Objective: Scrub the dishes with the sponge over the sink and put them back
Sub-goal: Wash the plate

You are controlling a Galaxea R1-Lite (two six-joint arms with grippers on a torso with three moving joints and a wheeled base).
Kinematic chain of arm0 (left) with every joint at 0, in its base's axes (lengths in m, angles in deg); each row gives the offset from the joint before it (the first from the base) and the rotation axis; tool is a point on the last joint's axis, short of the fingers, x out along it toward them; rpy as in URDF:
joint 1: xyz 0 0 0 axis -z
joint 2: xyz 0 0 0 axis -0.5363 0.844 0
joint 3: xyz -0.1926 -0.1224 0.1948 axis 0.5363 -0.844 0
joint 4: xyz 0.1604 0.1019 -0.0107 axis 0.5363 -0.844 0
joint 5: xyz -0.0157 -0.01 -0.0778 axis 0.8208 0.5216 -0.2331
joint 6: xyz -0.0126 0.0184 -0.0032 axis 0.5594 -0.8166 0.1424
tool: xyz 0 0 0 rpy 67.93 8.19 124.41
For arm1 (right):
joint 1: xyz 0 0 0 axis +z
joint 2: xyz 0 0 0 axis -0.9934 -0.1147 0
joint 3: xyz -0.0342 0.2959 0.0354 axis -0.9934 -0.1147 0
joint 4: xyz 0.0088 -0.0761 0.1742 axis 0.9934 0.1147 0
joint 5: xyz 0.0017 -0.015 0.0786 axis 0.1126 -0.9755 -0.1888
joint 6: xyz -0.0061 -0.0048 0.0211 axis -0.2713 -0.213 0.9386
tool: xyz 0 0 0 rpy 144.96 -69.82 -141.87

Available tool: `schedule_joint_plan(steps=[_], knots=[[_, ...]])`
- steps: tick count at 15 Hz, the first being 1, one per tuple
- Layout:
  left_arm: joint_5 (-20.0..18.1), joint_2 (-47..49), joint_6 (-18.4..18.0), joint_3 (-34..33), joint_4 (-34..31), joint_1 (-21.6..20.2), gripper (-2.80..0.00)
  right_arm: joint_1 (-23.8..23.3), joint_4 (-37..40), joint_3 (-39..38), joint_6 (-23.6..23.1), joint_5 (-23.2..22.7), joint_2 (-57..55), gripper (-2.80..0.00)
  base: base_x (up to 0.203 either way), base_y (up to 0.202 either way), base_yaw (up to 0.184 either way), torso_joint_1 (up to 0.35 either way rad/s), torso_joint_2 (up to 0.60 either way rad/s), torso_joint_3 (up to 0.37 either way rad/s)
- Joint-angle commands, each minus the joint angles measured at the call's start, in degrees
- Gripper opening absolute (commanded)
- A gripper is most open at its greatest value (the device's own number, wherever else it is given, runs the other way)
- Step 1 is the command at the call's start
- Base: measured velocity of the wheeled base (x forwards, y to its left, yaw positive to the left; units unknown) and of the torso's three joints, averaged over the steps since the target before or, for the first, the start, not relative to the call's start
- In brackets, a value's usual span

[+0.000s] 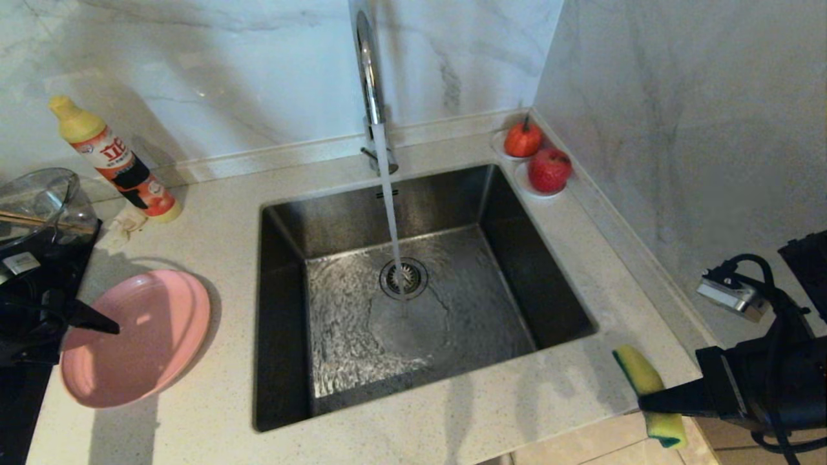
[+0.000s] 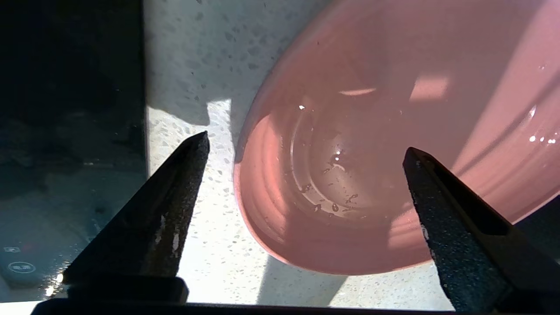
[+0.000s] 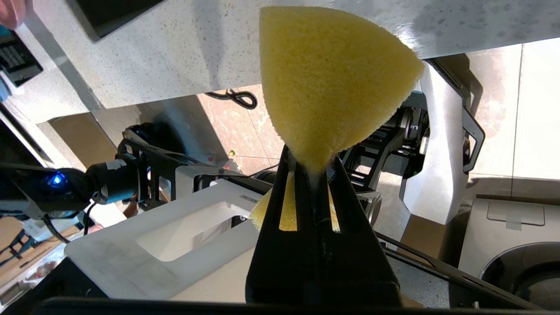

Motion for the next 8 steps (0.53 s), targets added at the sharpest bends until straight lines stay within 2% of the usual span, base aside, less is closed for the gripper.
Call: schedule_joint_plan(steps=[1,8], knots=[[-0.8,0.1,0.0,-0.8,0.0,0.0,0.0,-0.1,0.1,0.0,0.1,-0.2,-0.1,-2.8,0.0,0.0,0.0,0.0,0.0,0.0],[-4.3,0.1,-0.1,-2.0,1.3,0.0,0.0,-0.3,0.1,-0.2,0.1,-0.1,-0.1,-2.8,0.0,0.0,0.0,0.0,0.0,0.0]])
